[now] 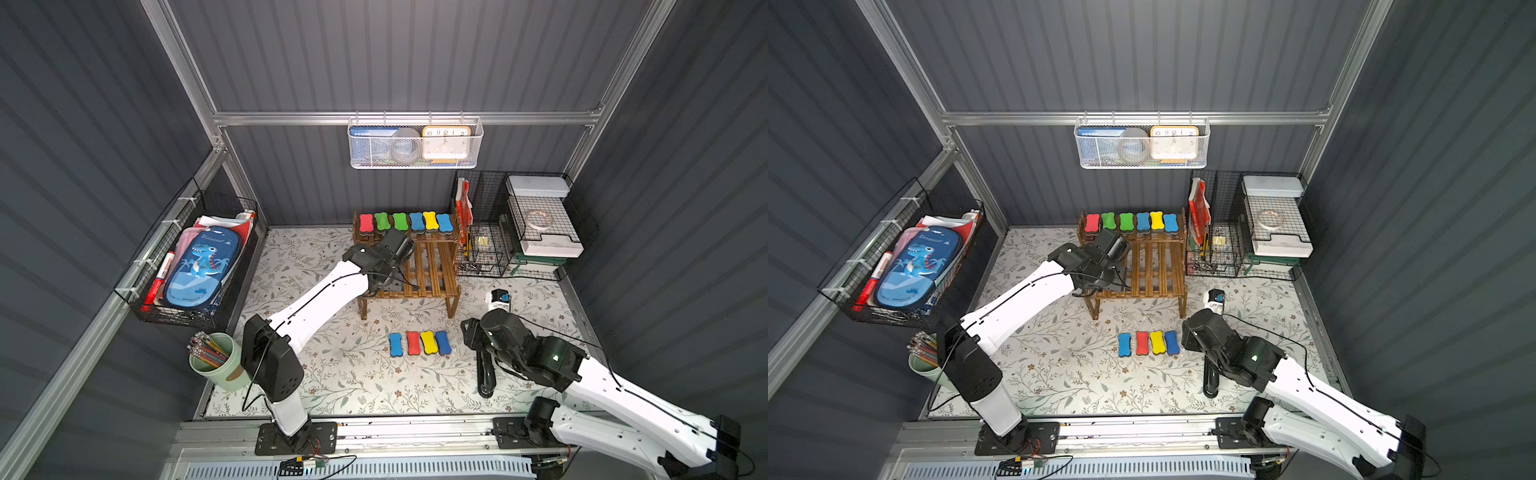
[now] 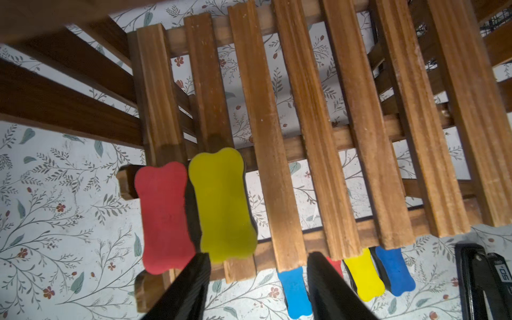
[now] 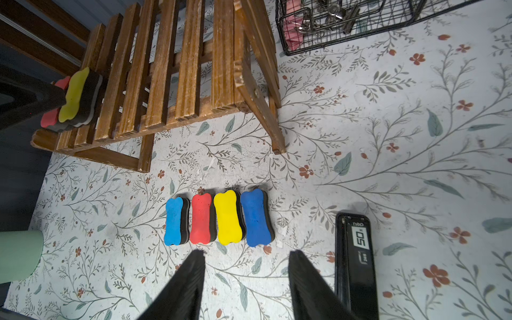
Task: Remove the whiteboard erasers from the shelf
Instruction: Pick up the whiteboard eraser from the shelf.
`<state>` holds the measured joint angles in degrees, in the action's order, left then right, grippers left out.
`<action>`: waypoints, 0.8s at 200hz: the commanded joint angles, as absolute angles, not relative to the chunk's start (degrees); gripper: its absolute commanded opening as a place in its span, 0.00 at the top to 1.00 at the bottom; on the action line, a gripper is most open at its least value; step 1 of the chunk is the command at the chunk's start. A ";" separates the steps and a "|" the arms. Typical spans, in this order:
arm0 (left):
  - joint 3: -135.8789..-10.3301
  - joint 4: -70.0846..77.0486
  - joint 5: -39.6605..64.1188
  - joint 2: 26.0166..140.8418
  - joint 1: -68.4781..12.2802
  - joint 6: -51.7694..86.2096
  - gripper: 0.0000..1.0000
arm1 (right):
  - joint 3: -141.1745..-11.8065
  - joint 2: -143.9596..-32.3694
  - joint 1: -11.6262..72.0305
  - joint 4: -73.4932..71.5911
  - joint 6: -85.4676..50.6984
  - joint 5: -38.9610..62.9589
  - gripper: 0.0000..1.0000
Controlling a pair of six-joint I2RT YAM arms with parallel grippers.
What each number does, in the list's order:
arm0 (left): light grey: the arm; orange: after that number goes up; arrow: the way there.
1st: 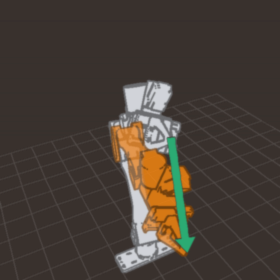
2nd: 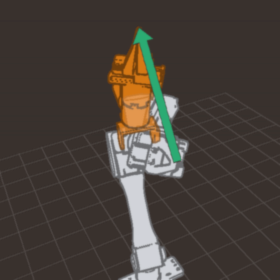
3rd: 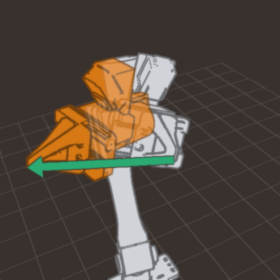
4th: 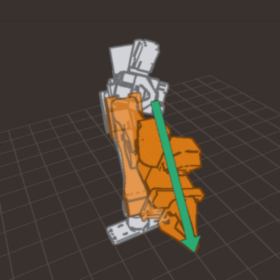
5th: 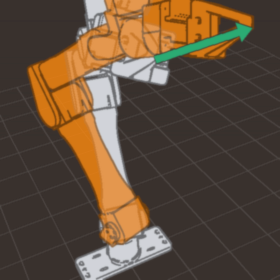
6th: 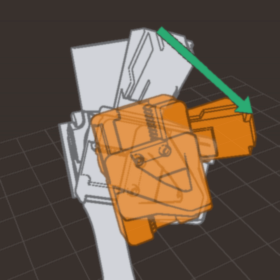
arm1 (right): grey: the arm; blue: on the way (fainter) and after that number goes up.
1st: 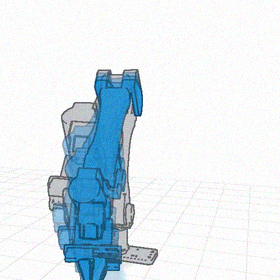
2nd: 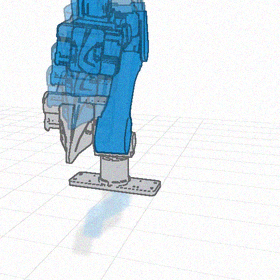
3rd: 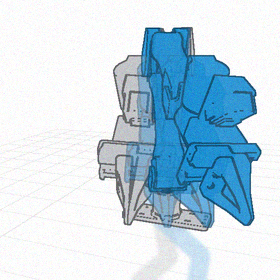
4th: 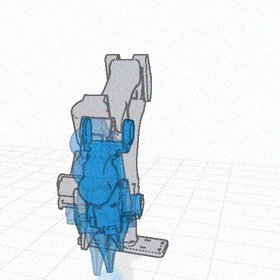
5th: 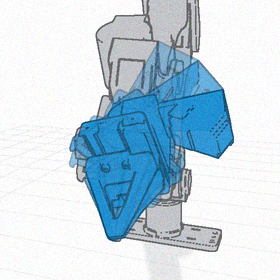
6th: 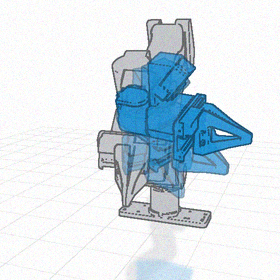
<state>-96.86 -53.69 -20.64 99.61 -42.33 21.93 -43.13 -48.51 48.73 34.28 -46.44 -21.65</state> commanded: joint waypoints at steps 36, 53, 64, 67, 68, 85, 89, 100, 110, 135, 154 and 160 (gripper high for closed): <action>-95.20 -52.82 -21.46 100.70 -41.20 20.39 0.39 | -43.95 -48.30 48.36 34.19 -46.14 -22.16 0.47; -95.19 -52.91 -21.97 101.04 -41.26 20.35 0.39 | -43.98 -48.26 48.38 34.32 -46.19 -22.26 0.47; -95.02 -52.82 -22.26 101.29 -41.22 20.33 0.39 | -44.02 -48.28 48.35 34.24 -46.15 -22.32 0.47; -95.01 -52.82 -22.33 101.33 -41.22 20.33 0.39 | -43.95 -48.18 48.34 34.27 -46.13 -22.32 0.47; -95.01 -52.82 -22.41 101.33 -41.22 20.32 0.39 | -43.95 -48.17 48.34 34.28 -46.09 -22.32 0.47; -94.67 -52.65 -22.93 101.60 -41.18 20.30 0.39 | -43.97 -48.16 48.34 34.26 -46.18 -22.32 0.47; -94.57 -52.58 -23.02 101.68 -41.22 20.37 0.39 | -43.88 -48.18 48.35 34.23 -46.14 -22.35 0.47; -94.57 -52.51 -23.31 101.86 -41.22 20.21 0.39 | -43.79 -48.19 48.36 34.18 -46.23 -22.28 0.47; -94.65 -52.47 -23.51 102.03 -41.22 20.27 0.39 | -43.77 -48.18 48.26 34.19 -46.23 -22.33 0.47; -94.74 -52.21 -23.58 102.13 -41.13 20.35 0.39 | -43.71 -48.16 48.19 34.15 -46.23 -22.31 0.47; -94.90 -52.12 -23.98 102.30 -41.13 20.31 0.39 | -43.71 -48.10 48.17 34.06 -46.23 -22.24 0.47; -94.97 -52.20 -24.21 102.38 -41.12 20.33 0.39 | -43.70 -48.12 48.11 34.01 -46.23 -22.29 0.47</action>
<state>-95.29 -52.31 -22.81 101.67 -41.52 21.28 -43.13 -48.47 48.47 34.26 -46.44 -21.67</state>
